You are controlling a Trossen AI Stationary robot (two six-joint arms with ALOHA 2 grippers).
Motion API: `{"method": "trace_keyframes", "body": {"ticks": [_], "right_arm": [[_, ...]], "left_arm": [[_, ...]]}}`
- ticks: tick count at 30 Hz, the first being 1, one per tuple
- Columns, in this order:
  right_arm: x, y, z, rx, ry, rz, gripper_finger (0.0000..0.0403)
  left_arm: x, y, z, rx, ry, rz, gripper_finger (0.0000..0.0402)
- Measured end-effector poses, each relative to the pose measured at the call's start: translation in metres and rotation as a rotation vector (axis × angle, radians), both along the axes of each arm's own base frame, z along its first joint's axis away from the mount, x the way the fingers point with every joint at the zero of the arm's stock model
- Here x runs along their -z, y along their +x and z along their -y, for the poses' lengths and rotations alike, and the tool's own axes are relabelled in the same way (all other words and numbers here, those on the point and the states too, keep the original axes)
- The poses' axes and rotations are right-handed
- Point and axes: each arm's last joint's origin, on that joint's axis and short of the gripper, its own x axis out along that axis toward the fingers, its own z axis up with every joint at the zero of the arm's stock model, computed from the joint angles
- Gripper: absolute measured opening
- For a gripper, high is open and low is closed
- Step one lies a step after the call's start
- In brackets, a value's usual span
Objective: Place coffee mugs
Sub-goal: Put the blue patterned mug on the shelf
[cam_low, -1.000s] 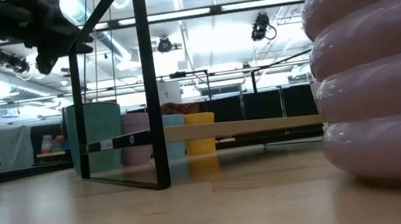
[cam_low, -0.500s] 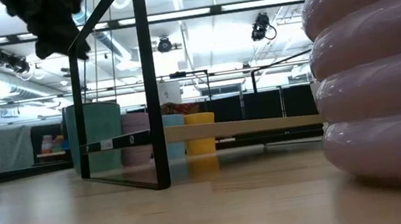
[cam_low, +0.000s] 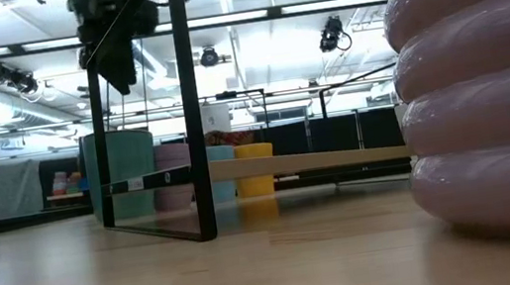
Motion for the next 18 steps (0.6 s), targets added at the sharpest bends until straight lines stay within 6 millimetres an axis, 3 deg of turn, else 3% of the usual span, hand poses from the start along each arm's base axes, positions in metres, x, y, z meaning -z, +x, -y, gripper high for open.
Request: {"method": "trace_keyframes", "body": {"ticks": [10,18], "right_arm": [[-0.013,0.021,-0.002,-0.034,-0.092,-0.11,0.0113],[-0.006,0.034,-0.002,-0.031,-0.161,-0.174,0.0117]], "left_arm": [[0.03,0.032,-0.005,0.012,-0.034,-0.146,0.0188],[0.039,0.035,-0.006,0.012,-0.05,-0.212,0.0188]]}}
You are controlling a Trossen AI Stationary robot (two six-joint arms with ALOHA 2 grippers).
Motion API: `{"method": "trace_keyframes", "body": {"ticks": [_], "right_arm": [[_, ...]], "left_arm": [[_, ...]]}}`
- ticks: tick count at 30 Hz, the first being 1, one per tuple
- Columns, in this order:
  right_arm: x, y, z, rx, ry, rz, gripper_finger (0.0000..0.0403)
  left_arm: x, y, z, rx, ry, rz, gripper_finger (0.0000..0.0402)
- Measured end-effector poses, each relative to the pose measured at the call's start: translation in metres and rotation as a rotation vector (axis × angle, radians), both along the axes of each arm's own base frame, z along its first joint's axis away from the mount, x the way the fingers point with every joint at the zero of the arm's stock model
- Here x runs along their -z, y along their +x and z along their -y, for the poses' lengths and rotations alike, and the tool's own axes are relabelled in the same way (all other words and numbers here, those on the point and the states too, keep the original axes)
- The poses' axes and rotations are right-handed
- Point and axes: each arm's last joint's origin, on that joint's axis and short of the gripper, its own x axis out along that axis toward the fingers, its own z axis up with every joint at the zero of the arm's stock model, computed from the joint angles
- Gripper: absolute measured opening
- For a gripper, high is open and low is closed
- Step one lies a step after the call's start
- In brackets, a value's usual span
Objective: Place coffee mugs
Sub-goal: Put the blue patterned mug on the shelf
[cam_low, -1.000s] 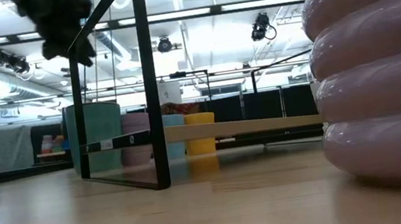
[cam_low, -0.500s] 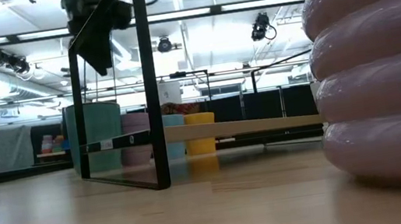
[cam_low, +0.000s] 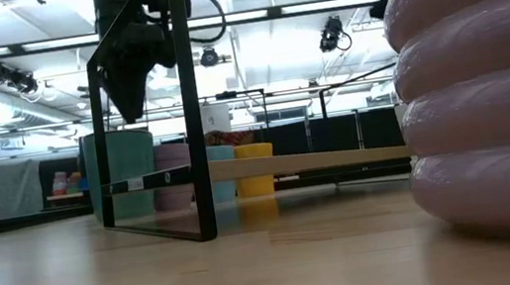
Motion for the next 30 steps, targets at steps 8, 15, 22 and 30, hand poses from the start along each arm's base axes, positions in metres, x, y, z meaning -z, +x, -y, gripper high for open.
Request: {"method": "trace_keyframes", "body": {"ticks": [8,15,22,30], "right_arm": [[0.009,0.01,0.0,-0.016,0.002,-0.05,0.0117],[0.013,0.015,-0.001,-0.103,0.059,-0.07,0.0117],[0.02,0.019,-0.001,-0.103,0.084,-0.118,0.0117],[0.029,0.025,-0.001,-0.097,0.086,-0.174,0.0117]], "left_arm": [[-0.007,-0.004,0.004,-0.03,-0.013,-0.045,0.0187],[-0.008,-0.004,0.01,0.042,0.0,-0.062,0.0187],[-0.008,-0.003,0.017,0.093,0.023,-0.068,0.0187],[-0.008,0.001,0.021,0.173,0.146,-0.069,0.0187]]}}
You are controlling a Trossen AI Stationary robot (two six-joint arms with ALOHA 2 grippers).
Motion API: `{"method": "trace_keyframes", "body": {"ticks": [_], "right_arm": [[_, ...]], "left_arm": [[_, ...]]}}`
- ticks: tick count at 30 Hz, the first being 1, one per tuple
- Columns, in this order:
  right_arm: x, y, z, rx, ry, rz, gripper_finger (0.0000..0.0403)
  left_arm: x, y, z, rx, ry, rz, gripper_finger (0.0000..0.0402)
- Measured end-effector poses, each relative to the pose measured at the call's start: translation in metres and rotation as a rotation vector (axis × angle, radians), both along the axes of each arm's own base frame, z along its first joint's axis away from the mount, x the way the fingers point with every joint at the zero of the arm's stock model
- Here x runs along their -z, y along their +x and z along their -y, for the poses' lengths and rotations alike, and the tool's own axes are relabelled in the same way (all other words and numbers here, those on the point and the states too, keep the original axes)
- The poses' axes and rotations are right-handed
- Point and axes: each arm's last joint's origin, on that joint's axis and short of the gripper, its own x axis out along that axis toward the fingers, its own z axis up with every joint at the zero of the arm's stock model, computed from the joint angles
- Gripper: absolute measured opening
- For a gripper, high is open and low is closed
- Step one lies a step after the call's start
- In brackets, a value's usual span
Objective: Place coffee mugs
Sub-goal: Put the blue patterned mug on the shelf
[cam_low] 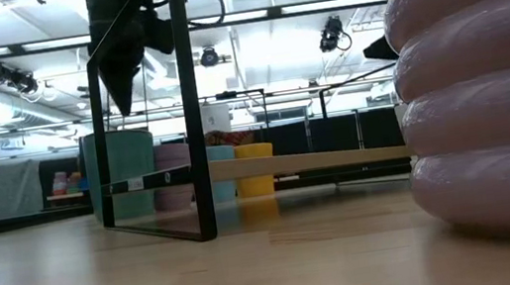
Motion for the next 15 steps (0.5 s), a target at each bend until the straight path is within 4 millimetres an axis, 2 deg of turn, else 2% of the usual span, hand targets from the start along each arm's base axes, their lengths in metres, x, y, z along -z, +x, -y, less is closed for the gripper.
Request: {"method": "trace_keyframes", "body": {"ticks": [8,15], "right_arm": [[-0.001,0.001,0.0,0.005,-0.014,0.018,0.0117],[-0.003,0.002,0.0,-0.001,-0.024,0.034,0.0117]], "left_arm": [[0.002,0.001,-0.008,-0.176,-0.065,0.042,0.0187],[0.017,0.009,-0.009,-0.203,-0.121,-0.004,0.0187]]}}
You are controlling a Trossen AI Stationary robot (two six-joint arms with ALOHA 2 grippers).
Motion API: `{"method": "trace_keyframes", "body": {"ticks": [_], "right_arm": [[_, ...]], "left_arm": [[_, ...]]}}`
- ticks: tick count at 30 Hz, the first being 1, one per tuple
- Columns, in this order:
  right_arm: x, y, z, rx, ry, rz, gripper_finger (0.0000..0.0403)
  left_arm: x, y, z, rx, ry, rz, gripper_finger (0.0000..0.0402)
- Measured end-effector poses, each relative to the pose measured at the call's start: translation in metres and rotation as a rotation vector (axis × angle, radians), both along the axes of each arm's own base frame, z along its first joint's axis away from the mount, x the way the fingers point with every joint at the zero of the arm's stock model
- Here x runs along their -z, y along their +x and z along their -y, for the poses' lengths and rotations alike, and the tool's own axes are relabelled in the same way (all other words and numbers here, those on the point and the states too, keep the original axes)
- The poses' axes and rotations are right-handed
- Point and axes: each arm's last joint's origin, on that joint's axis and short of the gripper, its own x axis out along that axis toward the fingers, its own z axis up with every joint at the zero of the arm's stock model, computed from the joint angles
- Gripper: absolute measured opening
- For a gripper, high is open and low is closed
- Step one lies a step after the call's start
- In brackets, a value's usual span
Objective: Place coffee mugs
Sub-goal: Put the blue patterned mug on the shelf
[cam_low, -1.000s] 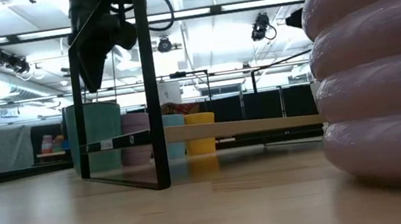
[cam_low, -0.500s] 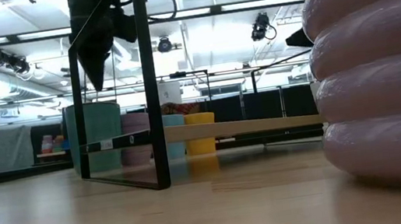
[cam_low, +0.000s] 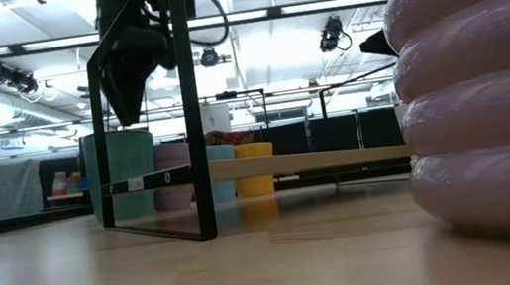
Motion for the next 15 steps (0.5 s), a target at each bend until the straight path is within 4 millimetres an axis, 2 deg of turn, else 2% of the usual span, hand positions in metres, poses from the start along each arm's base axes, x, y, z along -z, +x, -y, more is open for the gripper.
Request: {"method": "trace_keyframes", "body": {"ticks": [5,11,15], "right_arm": [[0.001,0.0,0.0,-0.002,-0.002,-0.003,0.0117],[0.001,0.0,0.0,-0.003,-0.002,-0.003,0.0117],[0.001,0.0,0.0,-0.003,-0.003,-0.003,0.0117]], "left_arm": [[0.019,0.008,0.0,0.005,-0.024,-0.082,0.0187],[0.03,0.013,-0.001,-0.023,-0.034,-0.126,0.0186],[0.036,0.015,-0.001,-0.023,-0.038,-0.152,0.017]]}}
